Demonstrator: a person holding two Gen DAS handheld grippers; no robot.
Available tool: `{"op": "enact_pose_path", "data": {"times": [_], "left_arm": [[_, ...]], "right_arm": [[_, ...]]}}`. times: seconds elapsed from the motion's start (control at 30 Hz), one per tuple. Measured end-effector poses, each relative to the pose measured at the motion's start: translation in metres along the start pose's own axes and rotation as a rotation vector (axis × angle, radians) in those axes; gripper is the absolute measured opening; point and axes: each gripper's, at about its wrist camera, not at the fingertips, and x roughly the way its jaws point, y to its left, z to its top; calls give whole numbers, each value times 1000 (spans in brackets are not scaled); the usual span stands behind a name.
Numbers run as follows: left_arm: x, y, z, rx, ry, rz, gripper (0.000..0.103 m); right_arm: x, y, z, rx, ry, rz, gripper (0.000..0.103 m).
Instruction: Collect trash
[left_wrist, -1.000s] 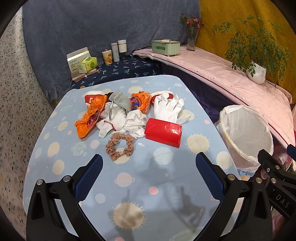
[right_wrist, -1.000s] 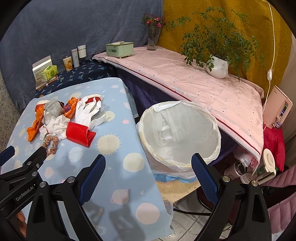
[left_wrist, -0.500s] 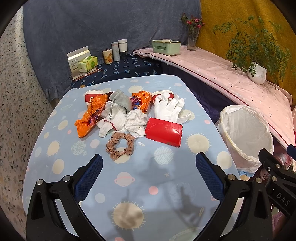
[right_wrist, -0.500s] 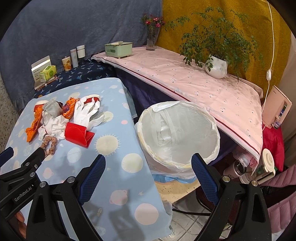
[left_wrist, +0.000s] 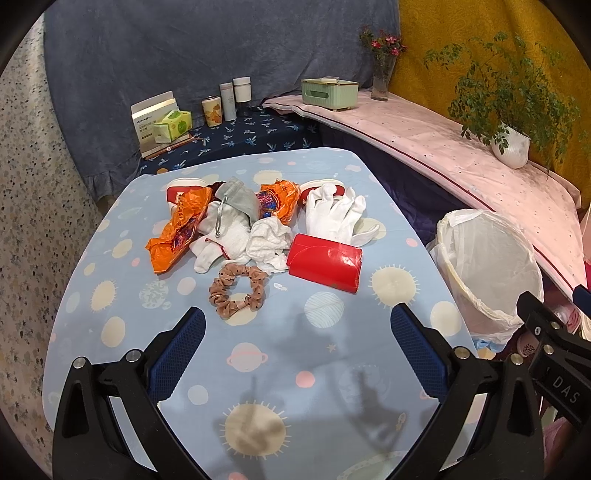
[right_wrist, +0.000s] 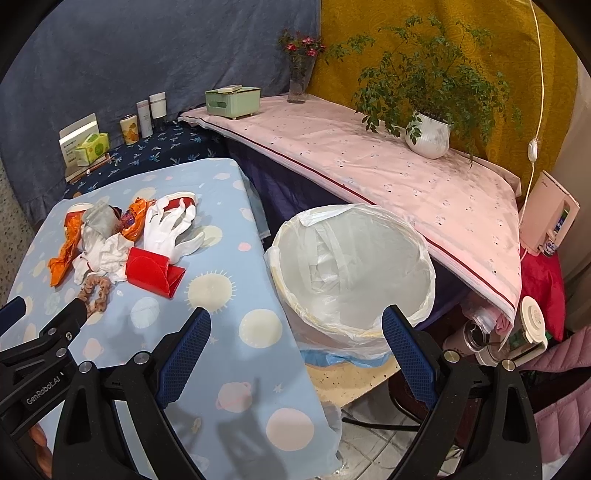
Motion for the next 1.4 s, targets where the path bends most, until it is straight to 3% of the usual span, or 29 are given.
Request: {"op": "enact_pose_path", "data": {"times": [0.47, 0.87, 1.07, 1.27, 1.4], "left_arm": [[18, 19, 1, -22, 37, -23, 96], [71, 92, -6, -117, 113, -18, 96], [107, 125, -12, -180, 191, -64, 96], [133, 143, -11, -236, 227, -82, 89], [148, 142, -9, -233, 249, -95, 76]], "right_arm": [[2, 7, 1, 12, -13, -12, 90], [26, 51, 4, -47, -26, 66, 90], [51, 86, 6, -87, -16, 136, 90], [75, 112, 10, -105, 4, 186, 90], [94, 123, 12, -90, 37, 219, 89]]}}
